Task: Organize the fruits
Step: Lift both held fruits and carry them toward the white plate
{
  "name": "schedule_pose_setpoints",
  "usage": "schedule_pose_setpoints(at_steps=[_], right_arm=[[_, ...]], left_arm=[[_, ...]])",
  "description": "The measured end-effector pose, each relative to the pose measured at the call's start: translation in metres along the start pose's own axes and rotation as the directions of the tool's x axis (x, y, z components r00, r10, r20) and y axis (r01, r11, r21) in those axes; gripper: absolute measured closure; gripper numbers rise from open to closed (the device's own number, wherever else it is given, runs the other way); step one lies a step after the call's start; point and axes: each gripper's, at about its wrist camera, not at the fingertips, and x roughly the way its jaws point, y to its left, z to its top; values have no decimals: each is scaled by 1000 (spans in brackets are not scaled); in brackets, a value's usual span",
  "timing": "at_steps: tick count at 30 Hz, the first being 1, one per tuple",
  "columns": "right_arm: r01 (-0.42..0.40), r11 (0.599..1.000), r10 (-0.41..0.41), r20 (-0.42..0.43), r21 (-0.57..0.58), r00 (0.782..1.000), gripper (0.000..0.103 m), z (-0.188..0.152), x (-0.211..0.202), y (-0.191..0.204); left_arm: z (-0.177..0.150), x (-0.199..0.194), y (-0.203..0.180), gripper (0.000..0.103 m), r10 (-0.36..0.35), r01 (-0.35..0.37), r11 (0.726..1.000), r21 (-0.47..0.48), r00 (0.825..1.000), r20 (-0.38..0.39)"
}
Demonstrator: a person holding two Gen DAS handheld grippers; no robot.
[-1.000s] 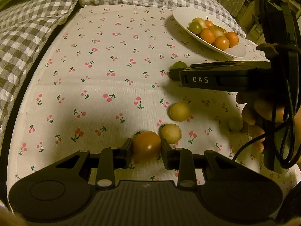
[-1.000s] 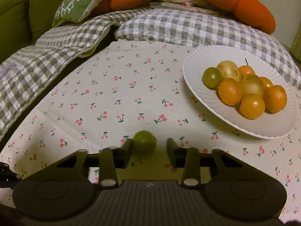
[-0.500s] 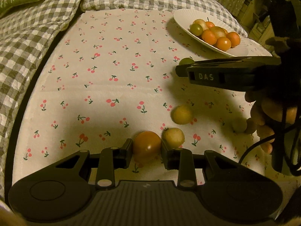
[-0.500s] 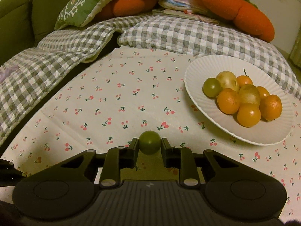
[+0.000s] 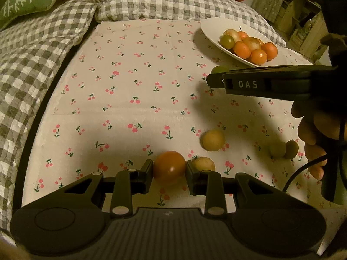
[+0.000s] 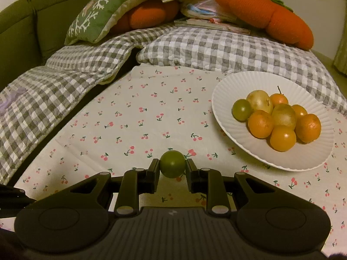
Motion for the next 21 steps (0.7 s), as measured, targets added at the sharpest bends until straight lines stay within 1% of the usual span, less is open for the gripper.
schedule_pose_setpoints(at_steps=[8,21], right_arm=[[-5,1000,5,6,1,1000,80,-1,-3,1],[-35,999,34,44,23,998,80,6,-18,-1]], left_arm=[[2,-6,2,85,15,-15,1000,-3,999,28],[7,-12,3,85,32,-31,999,-15,997,67]])
